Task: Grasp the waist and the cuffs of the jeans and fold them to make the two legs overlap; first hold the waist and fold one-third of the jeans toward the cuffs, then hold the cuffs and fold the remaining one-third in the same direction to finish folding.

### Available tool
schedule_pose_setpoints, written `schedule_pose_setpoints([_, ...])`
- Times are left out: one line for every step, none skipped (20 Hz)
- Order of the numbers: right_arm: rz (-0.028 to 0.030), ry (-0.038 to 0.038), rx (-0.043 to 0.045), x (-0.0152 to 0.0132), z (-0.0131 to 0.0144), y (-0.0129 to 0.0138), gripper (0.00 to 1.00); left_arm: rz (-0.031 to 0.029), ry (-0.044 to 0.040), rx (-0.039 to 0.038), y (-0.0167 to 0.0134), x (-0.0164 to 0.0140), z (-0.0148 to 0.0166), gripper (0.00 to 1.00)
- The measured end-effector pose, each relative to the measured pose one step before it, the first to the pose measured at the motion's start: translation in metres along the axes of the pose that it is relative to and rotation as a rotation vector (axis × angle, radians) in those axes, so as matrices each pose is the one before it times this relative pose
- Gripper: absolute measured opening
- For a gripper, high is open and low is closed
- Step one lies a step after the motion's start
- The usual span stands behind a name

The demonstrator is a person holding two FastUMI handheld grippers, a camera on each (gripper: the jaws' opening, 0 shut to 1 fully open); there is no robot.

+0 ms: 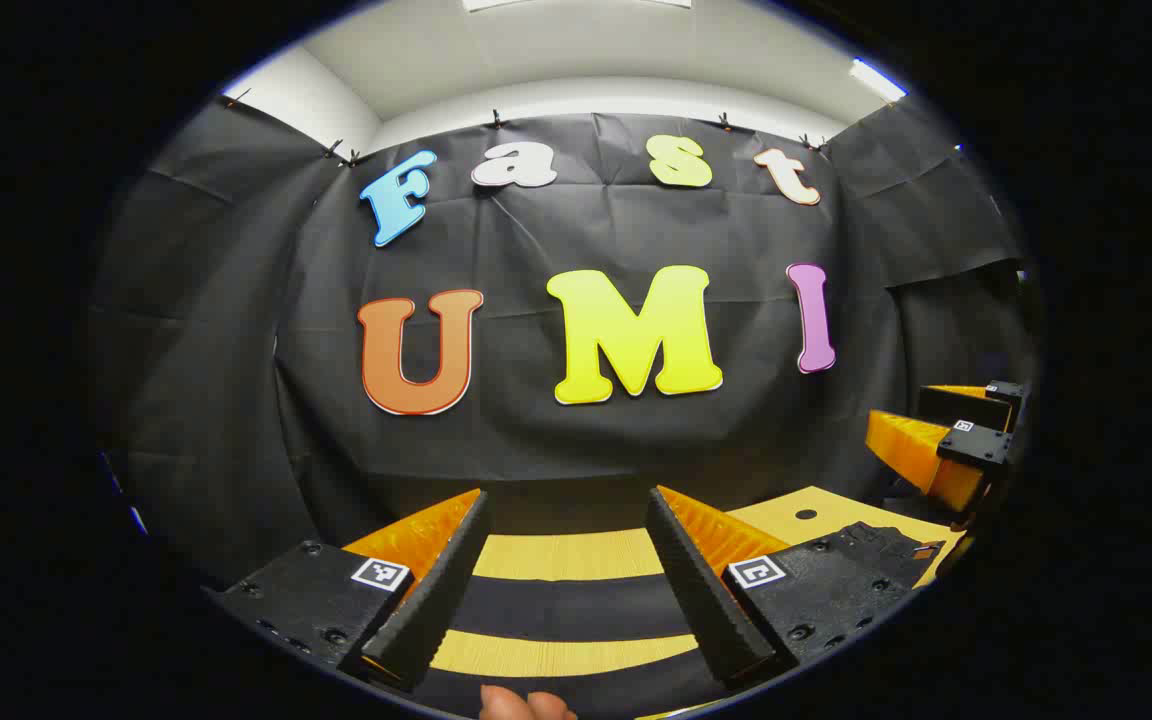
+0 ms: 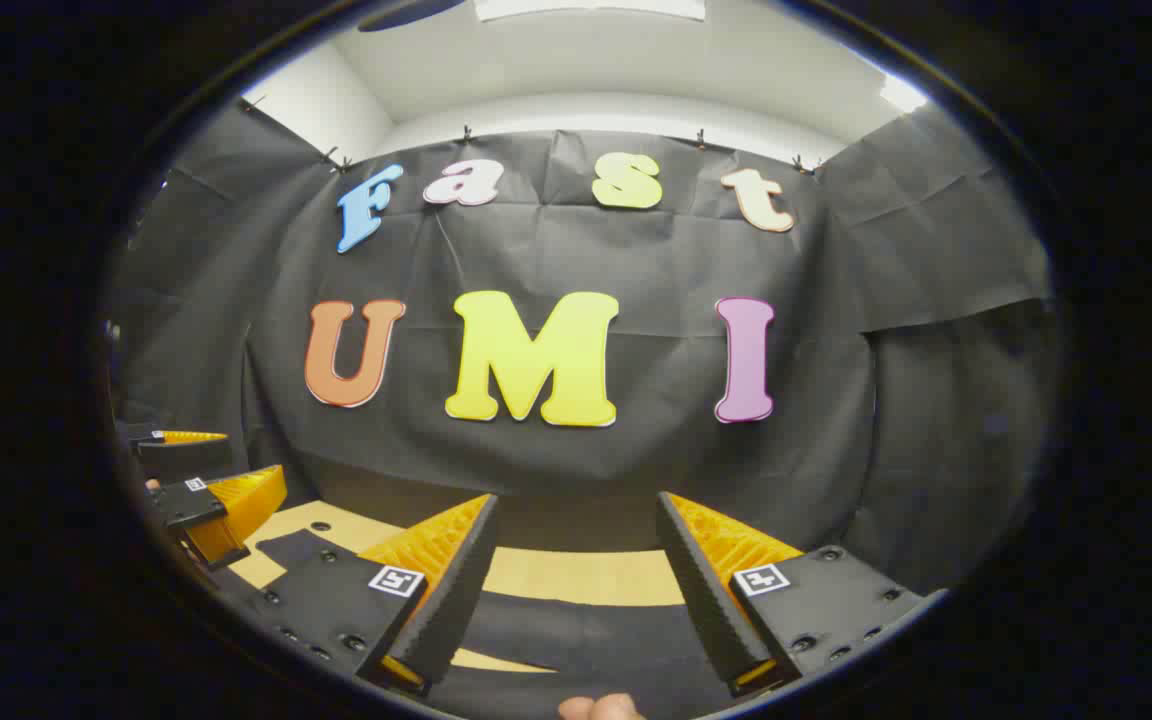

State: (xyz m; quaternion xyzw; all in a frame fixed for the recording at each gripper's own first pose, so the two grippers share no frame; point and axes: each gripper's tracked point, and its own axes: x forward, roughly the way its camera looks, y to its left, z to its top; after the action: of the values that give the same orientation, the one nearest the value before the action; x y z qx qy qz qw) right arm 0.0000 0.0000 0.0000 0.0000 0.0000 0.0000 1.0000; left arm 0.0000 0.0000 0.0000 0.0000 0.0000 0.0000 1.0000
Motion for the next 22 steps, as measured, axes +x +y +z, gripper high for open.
schedule_pose_setpoints([-0.00105,0.0016,-0.00037,0.00001,0.00037,-0.00038,0.94,0.00292,0.00002,0.00225,0.00086,-0.0005,-0.00036,1.0])
schedule_pose_setpoints([0.00047,0.00342,0.00176,0.00007,-0.00105,-0.00046,0.94,0.00215,-0.00035,0.00163,0.00069,-0.00109,-0.00021,1.0])
schedule_pose_setpoints([-0.00224,0.00381,0.00243,0.00049,-0.00093,-0.00052,0.96,0.00113,0.00178,0.00025,0.00066,-0.00063,-0.00012,1.0])
schedule_pose_setpoints([-0.00026,0.00468,0.00229,-0.00061,-0.00114,0.00065,0.95,0.00365,0.00061,0.00032,0.00068,-0.00038,0.0,1.0])
schedule_pose_setpoints([-0.00015,0.00227,0.00165,0.00018,0.0004,0.00016,0.94,0.00355,0.00064,-0.00026,0.00086,-0.00044,0.00027,1.0])
schedule_pose_setpoints([-0.00023,0.00127,-0.00107,0.00011,-0.00154,0.00076,0.94,0.00162,0.00218,-0.00197,0.00113,-0.00079,-0.00052,1.0])
schedule_pose_setpoints([-0.00137,0.00012,-0.00232,0.00099,0.00045,0.0002,0.94,0.00548,0.00143,-0.00163,0.00156,-0.0006,-0.00016,1.0])
schedule_pose_setpoints([0.00269,0.00179,-0.00031,-0.0003,-0.0011,0.0014,0.94,0.00308,0.00231,-0.00288,0.00231,-0.00015,-0.00064,1.0])
schedule_pose_setpoints([-0.00116,0.00167,-0.00046,0.00003,0.00072,0.00012,0.94,0.00464,0.00077,-0.00318,0.00237,-0.00052,-0.00141,1.0])
schedule_pose_setpoints([0.00099,-0.00139,-0.0003,0.00041,-0.0003,0.00023,0.94,0.00411,0.00225,-0.00149,0.00116,0.00086,-0.00051,1.0])
schedule_pose_setpoints([0.00032,0.00027,-0.00194,0.00085,0.00017,0.0015,0.94,0.0045,0.00183,0.0,0.00252,0.00118,-0.00081,1.0])
schedule_pose_setpoints([-0.00147,0.00072,-0.00286,0.00059,-0.00123,0.00016,0.94,0.0021,0.00351,0.00864,0.00147,-0.00125,-0.00135,1.0])
schedule_pose_setpoints([0.00032,-0.00035,-0.00108,-0.00007,-0.00004,0.00041,0.94,0.00843,0.00281,0.01331,0.00324,-0.00033,-0.0016,1.0])
schedule_pose_setpoints([0.00105,-0.00032,0.0008,-0.00028,0.00007,-0.00006,0.94,0.00986,0.00279,0.00751,0.00399,0.00066,-0.00137,1.0])
schedule_pose_setpoints([0.00021,-0.00237,0.00083,0.00041,0.0003,0.0006,0.94,0.00669,0.00293,-0.00043,0.0045,0.00061,-0.00209,1.0])
schedule_pose_setpoints([0.00236,0.0003,-0.00023,0.00087,-0.00062,0.00125,0.94,0.00704,0.00321,-0.00301,0.00472,-0.0007,-0.00119,1.0])
schedule_pose_setpoints([-0.00002,0.00202,-0.00176,-0.00032,-0.0003,0.0004,0.94,0.00652,0.00208,-0.00218,0.00219,0.00012,-0.00007,1.0])
schedule_pose_setpoints([0.00194,0.0019,0.00062,0.00098,-0.00113,0.00025,0.94,0.00688,0.00023,0.0007,0.00094,0.00049,0.00012,0.99])
schedule_pose_setpoints([0.00111,0.00296,0.00139,0.00058,-0.00015,0.00074,0.94,0.00524,-0.00098,0.0012,0.002,-0.00011,-0.00014,1.0])
schedule_pose_setpoints([0.00227,0.00205,0.00006,0.00011,-0.00144,0.00117,0.94,0.00479,-0.00112,0.00132,0.00227,0.00018,-0.00061,1.0])
schedule_pose_setpoints([0.00236,0.00344,-0.00091,0.00056,-0.0006,0.00066,0.94,0.00339,-0.00004,0.00057,0.00105,-0.00017,-0.00058,1.0])
schedule_pose_setpoints([0.00335,-0.0007,-0.00207,0.00088,-0.00031,0.00133,0.94,0.00296,0.00034,0.00149,0.00144,-0.00095,0.00099,1.0])
